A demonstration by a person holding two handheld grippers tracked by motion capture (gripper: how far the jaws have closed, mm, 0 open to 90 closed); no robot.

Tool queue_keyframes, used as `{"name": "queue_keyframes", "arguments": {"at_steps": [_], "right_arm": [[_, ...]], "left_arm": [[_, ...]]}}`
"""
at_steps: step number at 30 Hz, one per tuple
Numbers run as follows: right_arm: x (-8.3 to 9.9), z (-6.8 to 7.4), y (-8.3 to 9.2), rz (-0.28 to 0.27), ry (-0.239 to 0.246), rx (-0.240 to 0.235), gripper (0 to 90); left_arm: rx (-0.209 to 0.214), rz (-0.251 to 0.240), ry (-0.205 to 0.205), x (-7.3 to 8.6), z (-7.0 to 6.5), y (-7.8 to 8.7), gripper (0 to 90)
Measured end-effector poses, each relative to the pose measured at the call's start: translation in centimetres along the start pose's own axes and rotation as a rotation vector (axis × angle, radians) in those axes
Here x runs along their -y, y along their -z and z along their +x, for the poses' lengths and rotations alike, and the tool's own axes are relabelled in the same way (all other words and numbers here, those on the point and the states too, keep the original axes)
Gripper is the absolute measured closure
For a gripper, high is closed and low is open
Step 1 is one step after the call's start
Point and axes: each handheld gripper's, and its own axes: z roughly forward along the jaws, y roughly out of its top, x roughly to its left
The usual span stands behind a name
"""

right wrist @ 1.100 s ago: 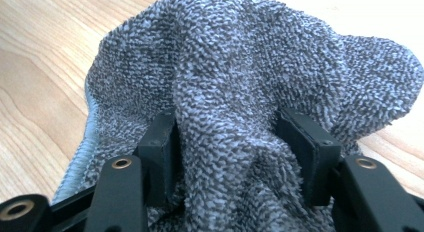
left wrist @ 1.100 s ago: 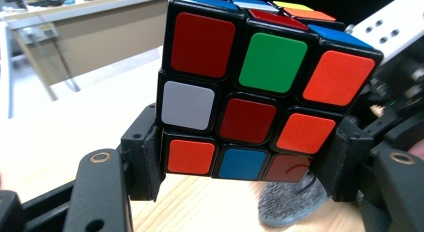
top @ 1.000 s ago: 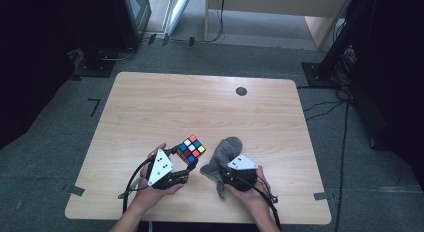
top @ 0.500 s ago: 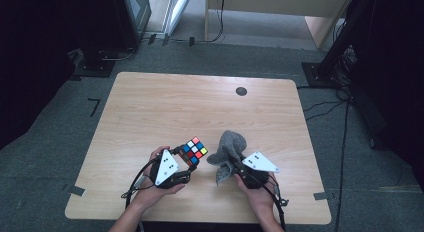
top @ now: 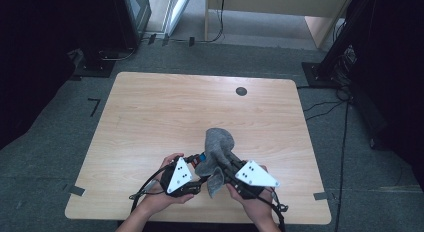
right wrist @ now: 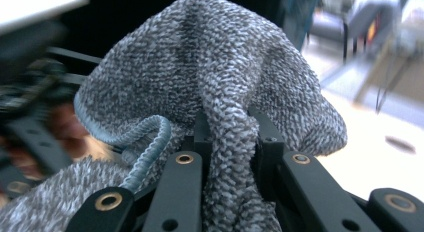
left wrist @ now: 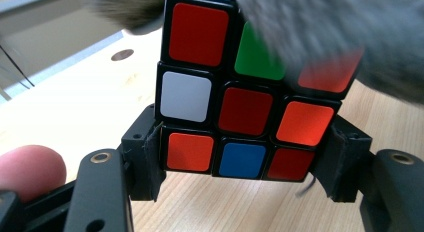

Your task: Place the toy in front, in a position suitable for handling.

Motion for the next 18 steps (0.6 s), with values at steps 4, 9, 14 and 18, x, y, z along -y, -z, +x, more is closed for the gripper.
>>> {"name": "queue_keyframes", "arguments": {"at_steps": [4, 9, 14, 18], "right_arm": [[0.0, -0.2, 0.4, -0.017, -0.04, -0.014, 77.9], [-1.1, 2.9, 0.3, -0.015, 0.127, -0.055, 77.4], [-0.9, 1.2, 0.5, 0.025, 0.033, 0.008, 77.5], [-0.7, 1.6, 0.6, 0.019, 0.028, -0.016, 77.5]], "left_arm": [[-0.003, -0.003, 0.009, -0.2, 0.0, -0.1, 34.0], [-0.034, 0.022, -0.029, -0.6, -0.6, -0.4, 34.0], [-0.022, 0.024, -0.03, -0.8, -0.9, -0.6, 34.1], [-0.017, 0.039, -0.014, -0.8, -0.9, -1.2, 34.1]]}}
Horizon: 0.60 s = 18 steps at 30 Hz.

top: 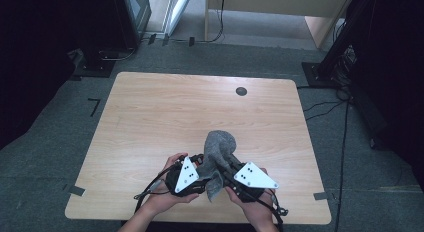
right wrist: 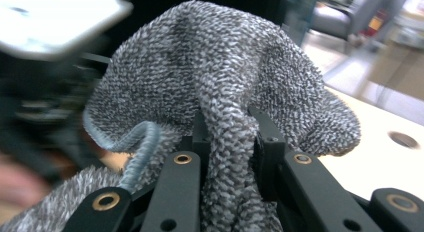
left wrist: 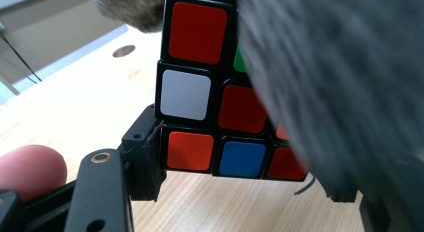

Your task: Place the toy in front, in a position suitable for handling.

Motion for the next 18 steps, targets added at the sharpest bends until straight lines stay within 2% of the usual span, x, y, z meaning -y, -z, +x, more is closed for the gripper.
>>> {"name": "queue_keyframes", "arguments": {"at_steps": [1, 3, 5, 7, 9, 11, 14, 16, 17, 18], "right_arm": [[-0.1, 0.5, 0.0, -0.011, 0.029, -0.037, 77.5], [-0.6, 1.3, -0.1, -0.01, 0.083, -0.038, 77.5], [-0.7, 0.8, -0.2, -0.015, 0.042, -0.05, 77.2], [-0.5, -0.2, -0.2, -0.001, 0.012, -0.003, 77.1], [-0.2, -1.2, -0.2, 0.019, -0.033, 0.033, 77.2], [-0.1, -1.5, -0.3, 0.031, -0.063, 0.031, 77.2], [-0.6, -0.4, -0.5, 0.011, -0.004, -0.045, 76.9], [-1.0, 0.6, -0.5, 0.007, 0.05, -0.062, 76.9], [-1.0, 0.7, -0.5, 0.006, 0.052, -0.059, 77.0], [-1.1, 0.4, -0.5, 0.004, 0.033, -0.06, 77.0]], "left_arm": [[-0.002, 0.0, 0.009, 0.0, 0.0, -0.1, 34.1], [-0.002, -0.009, 0.018, -0.1, 0.0, 0.1, 34.2], [-0.011, -0.012, 0.012, -0.2, -0.2, 0.4, 34.2], [-0.019, -0.008, 0.004, -0.3, -0.3, 0.5, 34.2], [-0.019, -0.002, 0.021, -0.3, -0.3, 0.5, 34.2], [-0.011, 0.0, 0.052, -0.1, 0.0, 0.4, 34.2], [-0.015, 0.005, 0.064, 0.1, 0.1, 0.4, 34.2], [-0.011, -0.004, 0.059, 0.0, -0.1, 0.5, 34.2], [-0.008, -0.006, 0.057, 0.0, -0.1, 0.5, 34.2], [-0.001, -0.014, 0.055, -0.1, -0.1, 0.6, 34.2]]}}
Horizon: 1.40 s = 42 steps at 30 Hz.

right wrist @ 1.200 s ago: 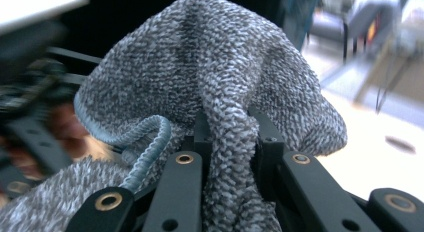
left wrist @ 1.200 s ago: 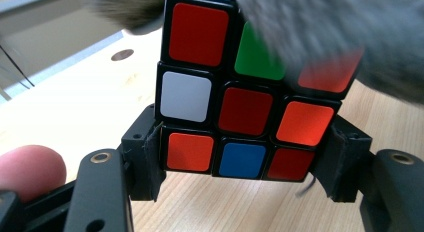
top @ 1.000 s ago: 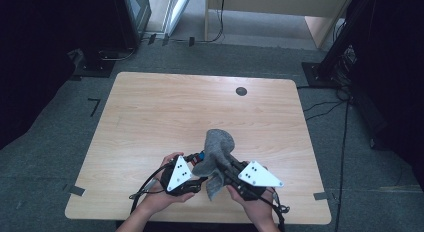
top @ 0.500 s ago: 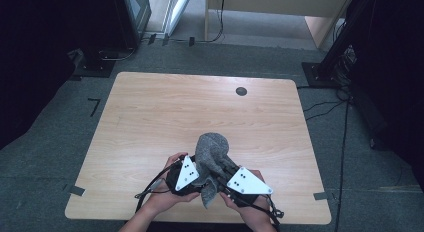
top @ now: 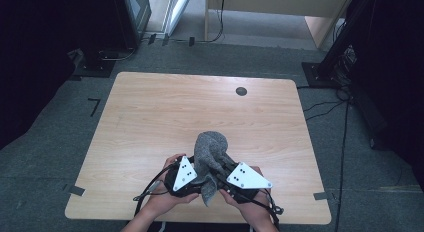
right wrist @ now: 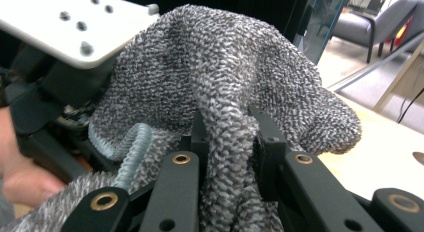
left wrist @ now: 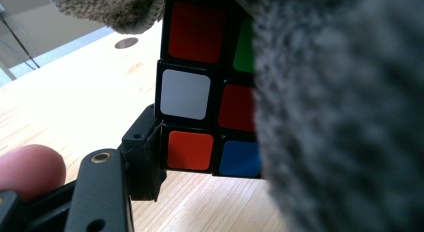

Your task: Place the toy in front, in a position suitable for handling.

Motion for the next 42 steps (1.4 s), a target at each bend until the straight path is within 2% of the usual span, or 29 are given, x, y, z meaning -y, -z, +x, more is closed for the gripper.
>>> {"name": "queue_keyframes", "arguments": {"at_steps": [4, 5, 7, 9, 10, 11, 13, 15, 17, 18, 21, 22, 23, 25, 27, 28, 29, 31, 33, 35, 36, 38, 40, 41, 42], "right_arm": [[0.7, -1.8, 0.4, 0.026, -0.106, 0.057, 77.3], [0.9, -1.9, 0.4, 0.031, -0.115, 0.06, 77.4], [0.8, -1.2, 0.4, 0.028, -0.083, 0.056, 77.4], [0.3, -0.3, 0.4, 0.0, -0.041, -0.016, 77.2], [0.0, 0.2, 0.3, -0.004, -0.017, -0.025, 77.3], [-0.2, 0.4, 0.2, 0.001, 0.0, -0.014, 77.3], [-0.3, -0.1, 0.3, 0.004, -0.016, -0.005, 77.3], [0.0, -1.0, 0.4, 0.029, -0.05, 0.054, 77.3], [0.3, -1.5, 0.6, 0.027, -0.115, 0.057, 77.4], [0.3, -1.3, 0.5, 0.026, -0.121, 0.05, 77.4], [-0.5, 0.7, 0.5, 0.014, -0.038, -0.01, 77.2], [-0.7, 1.2, 0.5, 0.016, -0.016, -0.003, 77.3], [-0.8, 1.2, 0.6, 0.014, -0.014, 0.004, 77.2], [-0.5, 0.2, 0.8, 0.012, -0.05, 0.037, 77.2], [0.0, -0.9, 0.9, 0.032, -0.081, 0.091, 77.2], [0.3, -1.4, 0.8, 0.037, -0.11, 0.093, 77.3], [0.5, -1.5, 0.7, 0.037, -0.136, 0.082, 77.3], [0.5, -0.8, 0.3, 0.037, -0.113, 0.053, 77.3], [0.2, 0.1, 0.0, 0.023, -0.084, -0.013, 77.0], [-0.1, 0.5, 0.1, 0.005, -0.067, -0.018, 77.0], [-0.2, 0.3, 0.3, -0.005, -0.076, -0.019, 77.0], [-0.2, -0.7, 0.6, -0.003, -0.101, 0.025, 77.1], [0.0, -1.5, 0.7, 0.016, -0.14, 0.055, 77.0], [0.1, -1.5, 0.6, 0.019, -0.148, 0.048, 77.0], [0.2, -1.2, 0.5, 0.017, -0.133, 0.027, 76.8]], "left_arm": [[0.0, 0.016, -0.01, -0.1, -0.2, -0.2, 34.2], [-0.001, 0.023, -0.011, -0.1, -0.3, -0.4, 34.2], [0.002, 0.029, -0.01, -0.1, -0.4, -0.6, 34.2], [0.003, 0.02, -0.011, -0.2, -0.5, -0.5, 34.2], [0.008, 0.013, -0.008, -0.2, -0.4, -0.4, 34.2], [0.011, 0.007, -0.008, -0.2, -0.4, -0.3, 34.2], [0.011, 0.005, -0.019, -0.3, -0.4, -0.2, 34.2], [0.006, 0.008, -0.006, -0.4, -0.4, -0.3, 34.2], [0.004, 0.016, 0.002, -0.4, -0.4, -0.4, 34.2], [0.006, 0.021, 0.004, -0.4, -0.4, -0.5, 34.2], [0.017, 0.016, -0.001, -0.4, -0.7, -0.7, 34.2], [0.024, 0.012, 0.0, -0.5, -0.8, -0.6, 34.2], [0.034, 0.005, 0.006, -0.5, -0.9, -0.6, 34.2], [0.041, 0.007, -0.005, -0.6, -1.1, -0.6, 34.2], [0.037, 0.015, 0.01, -0.6, -0.9, -0.8, 34.2], [0.032, 0.022, 0.016, -0.5, -0.8, -0.9, 34.2], [0.025, 0.032, 0.022, -0.4, -0.6, -0.9, 34.2], [0.004, 0.049, 0.03, -0.1, -0.4, -1.0, 34.2], [0.012, 0.042, 0.037, 0.0, -0.3, -0.9, 34.2], [0.027, 0.013, 0.036, -0.3, -0.2, -0.7, 34.2], [0.03, 0.007, 0.031, -0.4, -0.3, -0.6, 34.2], [0.022, 0.004, 0.016, -0.6, -0.3, -0.4, 34.2], [0.011, 0.013, 0.02, -0.6, -0.3, -0.5, 34.2], [0.01, 0.021, 0.026, -0.5, -0.2, -0.5, 34.2], [0.003, 0.029, 0.032, -0.4, -0.1, -0.6, 34.2]]}}
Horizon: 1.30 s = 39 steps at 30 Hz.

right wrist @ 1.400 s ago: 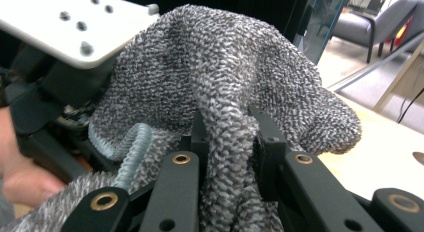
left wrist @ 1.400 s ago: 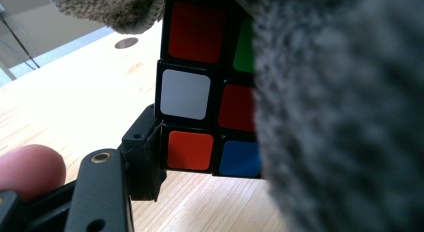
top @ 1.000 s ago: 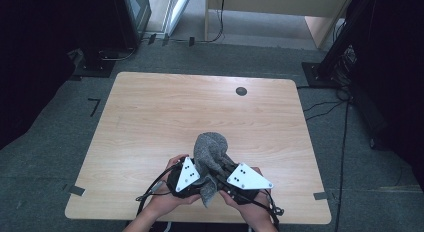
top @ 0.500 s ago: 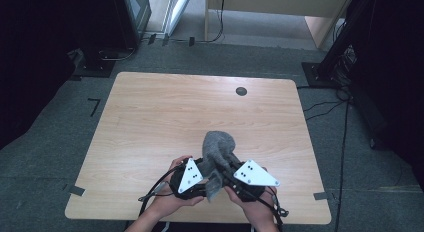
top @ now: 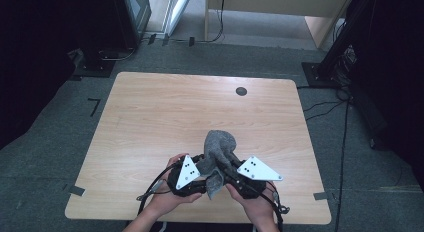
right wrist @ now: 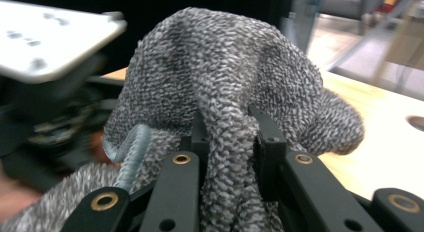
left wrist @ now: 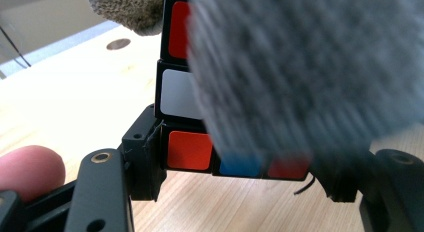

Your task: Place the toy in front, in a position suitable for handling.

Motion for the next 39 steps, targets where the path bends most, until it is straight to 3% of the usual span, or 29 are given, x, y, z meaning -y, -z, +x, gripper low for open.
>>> {"name": "queue_keyframes", "arguments": {"at_steps": [3, 4, 10, 12, 14, 16, 18, 22, 24, 30, 32, 34, 37, 39], "right_arm": [[-0.2, 1.6, -0.5, -0.007, 0.065, -0.076, 76.2], [-0.3, 2.0, -0.6, -0.009, 0.08, -0.068, 76.2], [-0.2, -0.1, -0.2, -0.019, -0.018, 0.01, 76.0], [0.0, -0.1, -0.2, -0.01, -0.038, 0.013, 76.1], [0.0, 0.6, -0.3, -0.007, -0.005, 0.007, 75.9], [-0.2, 1.3, -0.5, -0.016, 0.025, -0.045, 75.4], [-0.4, 1.7, -0.5, -0.02, 0.042, -0.029, 75.4], [-0.2, 0.1, -0.2, -0.015, -0.001, 0.038, 75.5], [0.1, -0.5, -0.2, -0.007, -0.042, 0.038, 75.6], [-0.2, 1.4, -0.7, -0.023, 0.027, -0.047, 74.7], [-0.2, 1.0, -0.7, -0.033, 0.006, -0.043, 75.0], [-0.1, 0.3, -0.6, -0.031, -0.016, -0.007, 75.3], [0.2, -0.3, -0.3, -0.019, -0.048, 0.025, 75.4], [0.1, 0.4, -0.3, -0.017, -0.019, 0.013, 75.4]], "left_arm": [[0.008, -0.002, 0.011, 0.3, 0.3, 0.0, 34.2], [0.016, -0.01, 0.014, 0.3, 0.3, 0.1, 34.2], [0.008, -0.02, 0.008, -0.1, -0.1, 0.2, 34.2], [0.008, -0.011, 0.005, 0.0, 0.0, 0.1, 34.2], [0.007, -0.009, 0.023, 0.2, 0.1, 0.0, 34.2], [0.012, -0.009, 0.024, 0.2, 0.1, 0.0, 34.2], [0.016, -0.015, 0.008, 0.0, -0.2, 0.1, 34.2], [0.01, -0.016, 0.004, -0.2, -0.1, 0.2, 34.2], [0.006, -0.005, 0.014, 0.0, 0.1, 0.2, 34.1], [0.007, -0.01, 0.06, 0.2, 0.0, -0.1, 34.2], [0.005, -0.011, 0.047, 0.1, -0.1, 0.0, 34.2], [-0.001, -0.011, 0.039, 0.0, 0.0, 0.2, 34.2], [-0.012, -0.006, 0.064, 0.0, 0.4, 0.2, 34.2], [-0.006, -0.004, 0.077, 0.1, 0.4, 0.0, 34.2]]}}
